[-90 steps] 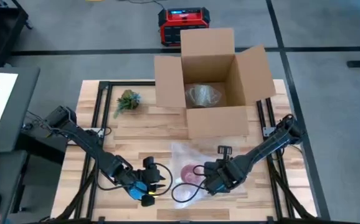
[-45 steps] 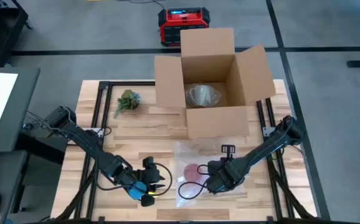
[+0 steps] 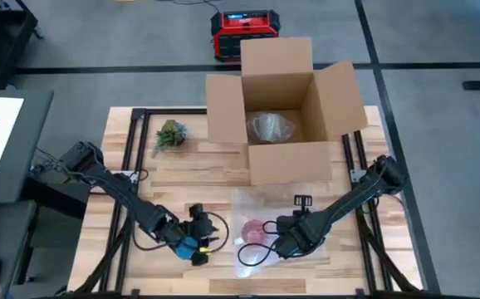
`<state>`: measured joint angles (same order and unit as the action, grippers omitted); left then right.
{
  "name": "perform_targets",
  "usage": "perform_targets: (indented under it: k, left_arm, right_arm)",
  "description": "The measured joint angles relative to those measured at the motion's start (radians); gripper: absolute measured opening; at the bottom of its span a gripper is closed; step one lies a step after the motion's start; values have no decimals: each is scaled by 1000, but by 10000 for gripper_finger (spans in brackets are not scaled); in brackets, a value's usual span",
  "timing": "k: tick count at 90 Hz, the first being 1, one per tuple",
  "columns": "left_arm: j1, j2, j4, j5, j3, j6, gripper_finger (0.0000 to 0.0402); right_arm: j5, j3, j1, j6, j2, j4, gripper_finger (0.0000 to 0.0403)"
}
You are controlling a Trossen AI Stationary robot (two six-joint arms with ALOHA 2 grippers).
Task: Wrap mug
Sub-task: Wrap the red mug with the transparent bubble wrap
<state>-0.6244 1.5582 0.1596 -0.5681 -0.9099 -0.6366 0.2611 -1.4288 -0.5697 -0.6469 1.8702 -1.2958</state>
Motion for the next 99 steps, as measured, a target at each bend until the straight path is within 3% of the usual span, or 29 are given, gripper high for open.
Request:
perform_targets:
  k: [20, 36, 46, 74, 99]
  left_arm:
    - [65, 111, -292, 109, 61, 53, 9]
    - [100, 255, -441, 312, 6, 119, 4]
    - [99, 278, -453, 407, -31, 189, 1]
    - [95, 259, -406, 371, -37, 195, 0]
    - [96, 247, -241, 336, -36, 141, 0]
  right_arm:
    - [2, 0, 0, 0, 0, 3, 57]
    - [3, 0, 1, 0, 0, 5, 57]
    - [3, 0, 1, 0, 0, 10, 57]
    - [2, -3, 1, -1, 0, -1, 57]
    - [1, -169, -23, -101, -1, -281, 57]
